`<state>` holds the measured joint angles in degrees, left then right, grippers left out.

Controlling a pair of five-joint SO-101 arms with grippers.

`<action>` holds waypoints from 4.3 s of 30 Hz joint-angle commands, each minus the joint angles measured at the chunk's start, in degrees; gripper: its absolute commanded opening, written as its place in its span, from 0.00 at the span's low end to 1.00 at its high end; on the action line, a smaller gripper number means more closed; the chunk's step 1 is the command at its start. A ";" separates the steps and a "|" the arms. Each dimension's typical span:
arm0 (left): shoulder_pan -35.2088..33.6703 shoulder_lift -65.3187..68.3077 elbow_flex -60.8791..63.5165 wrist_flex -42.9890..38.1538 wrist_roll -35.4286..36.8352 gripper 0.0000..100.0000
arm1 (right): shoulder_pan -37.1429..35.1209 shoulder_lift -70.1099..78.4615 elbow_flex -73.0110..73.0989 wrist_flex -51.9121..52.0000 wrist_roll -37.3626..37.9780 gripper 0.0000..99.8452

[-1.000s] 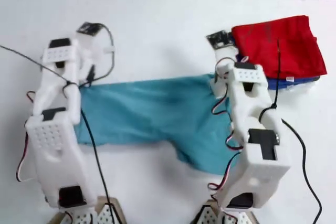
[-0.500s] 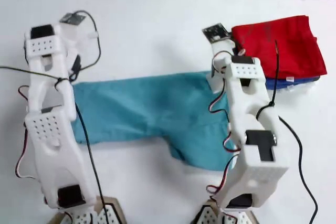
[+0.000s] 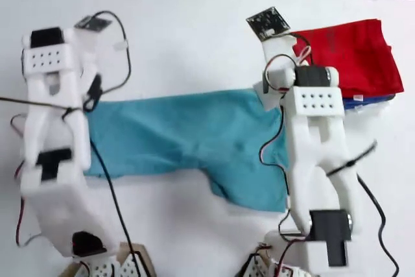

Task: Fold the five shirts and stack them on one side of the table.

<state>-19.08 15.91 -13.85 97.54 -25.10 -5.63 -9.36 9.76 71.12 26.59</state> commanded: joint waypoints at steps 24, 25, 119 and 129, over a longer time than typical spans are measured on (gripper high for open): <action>-0.26 -32.09 69.14 -36.75 -3.87 0.03 | -3.91 -11.74 43.08 -18.15 0.35 0.02; -0.26 -32.09 67.65 -35.25 -3.87 0.03 | -3.12 -11.74 43.34 -18.24 1.32 0.02; -6.07 -31.65 51.56 -22.07 -3.34 0.03 | 9.54 -0.31 39.82 -22.81 9.49 0.02; -5.19 -31.91 51.30 -22.15 -3.34 0.03 | 8.84 -7.25 34.73 -14.29 9.14 0.02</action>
<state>-24.62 -15.21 39.43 75.21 -28.18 3.52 -11.47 47.47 53.19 35.56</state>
